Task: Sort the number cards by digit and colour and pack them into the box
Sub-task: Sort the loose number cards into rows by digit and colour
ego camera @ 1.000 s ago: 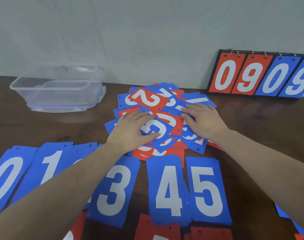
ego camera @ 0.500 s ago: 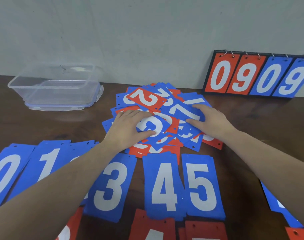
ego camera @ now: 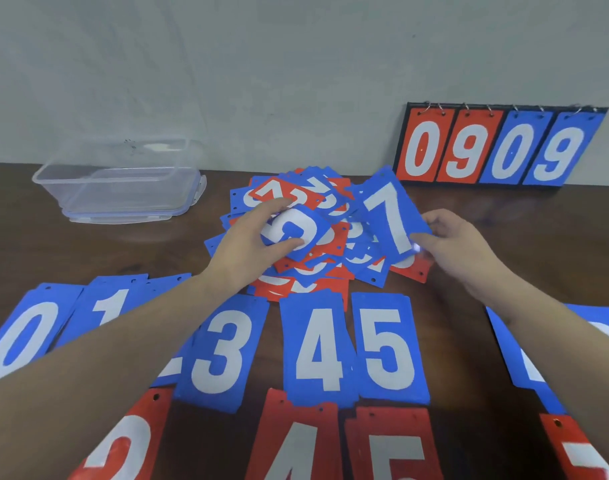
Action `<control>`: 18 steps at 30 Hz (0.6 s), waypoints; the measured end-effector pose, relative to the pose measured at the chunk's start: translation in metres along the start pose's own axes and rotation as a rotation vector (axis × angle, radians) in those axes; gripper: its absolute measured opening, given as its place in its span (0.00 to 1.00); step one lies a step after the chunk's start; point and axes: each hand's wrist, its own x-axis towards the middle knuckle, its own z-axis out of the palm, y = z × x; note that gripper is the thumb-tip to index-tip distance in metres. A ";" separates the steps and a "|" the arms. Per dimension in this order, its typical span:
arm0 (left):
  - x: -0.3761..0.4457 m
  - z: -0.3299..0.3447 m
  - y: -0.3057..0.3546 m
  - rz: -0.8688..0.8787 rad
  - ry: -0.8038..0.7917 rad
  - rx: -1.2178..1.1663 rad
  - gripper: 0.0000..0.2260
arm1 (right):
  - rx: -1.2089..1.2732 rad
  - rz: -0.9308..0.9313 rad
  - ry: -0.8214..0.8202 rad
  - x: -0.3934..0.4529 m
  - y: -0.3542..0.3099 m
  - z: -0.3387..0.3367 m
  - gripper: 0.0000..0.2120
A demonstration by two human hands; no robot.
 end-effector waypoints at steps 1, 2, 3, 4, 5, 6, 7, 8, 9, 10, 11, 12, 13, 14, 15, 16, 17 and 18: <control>-0.004 -0.001 0.005 0.003 0.002 -0.043 0.26 | 0.060 0.006 -0.014 -0.010 0.000 -0.001 0.05; -0.008 -0.002 0.010 0.012 0.000 -0.066 0.26 | 0.130 0.015 -0.038 -0.020 0.000 -0.002 0.05; -0.014 -0.003 0.015 0.024 -0.008 -0.068 0.26 | 0.227 0.029 -0.069 -0.031 -0.001 -0.003 0.04; -0.020 -0.003 0.019 0.038 -0.024 -0.063 0.27 | 0.347 0.051 -0.102 -0.043 -0.002 -0.002 0.02; -0.026 -0.003 0.023 0.052 -0.043 -0.055 0.28 | 0.470 0.079 -0.128 -0.054 -0.004 -0.001 0.03; -0.032 -0.003 0.027 0.067 -0.067 -0.042 0.28 | 0.568 0.106 -0.147 -0.064 -0.004 0.001 0.04; -0.039 -0.002 0.031 0.083 -0.099 -0.026 0.29 | 0.619 0.124 -0.160 -0.073 -0.004 0.003 0.05; -0.045 -0.001 0.034 0.097 -0.134 -0.013 0.30 | 0.631 0.134 -0.166 -0.080 -0.004 0.006 0.05; -0.051 0.000 0.039 0.111 -0.164 -0.006 0.31 | 0.629 0.140 -0.170 -0.086 -0.003 0.009 0.04; -0.056 0.002 0.042 0.121 -0.185 -0.006 0.32 | 0.632 0.147 -0.170 -0.090 -0.003 0.013 0.04; -0.061 0.003 0.046 0.129 -0.199 -0.007 0.32 | 0.646 0.159 -0.164 -0.094 -0.004 0.016 0.05; -0.066 0.005 0.050 0.142 -0.208 0.000 0.33 | 0.663 0.170 -0.160 -0.097 -0.005 0.018 0.06; -0.070 0.007 0.054 0.156 -0.221 0.012 0.34 | 0.673 0.175 -0.169 -0.101 -0.007 0.020 0.07; -0.074 0.009 0.059 0.170 -0.239 0.022 0.34 | 0.675 0.176 -0.196 -0.105 -0.009 0.021 0.08; -0.078 0.013 0.063 0.185 -0.251 0.016 0.35 | 0.680 0.174 -0.239 -0.109 -0.011 0.022 0.08; -0.081 0.017 0.066 0.198 -0.250 -0.003 0.34 | 0.690 0.171 -0.288 -0.114 -0.012 0.024 0.08; -0.083 0.022 0.068 0.199 -0.243 -0.031 0.33 | 0.694 0.168 -0.331 -0.119 -0.013 0.025 0.07; -0.085 0.026 0.069 0.194 -0.235 -0.063 0.32 | 0.690 0.161 -0.358 -0.124 -0.014 0.027 0.05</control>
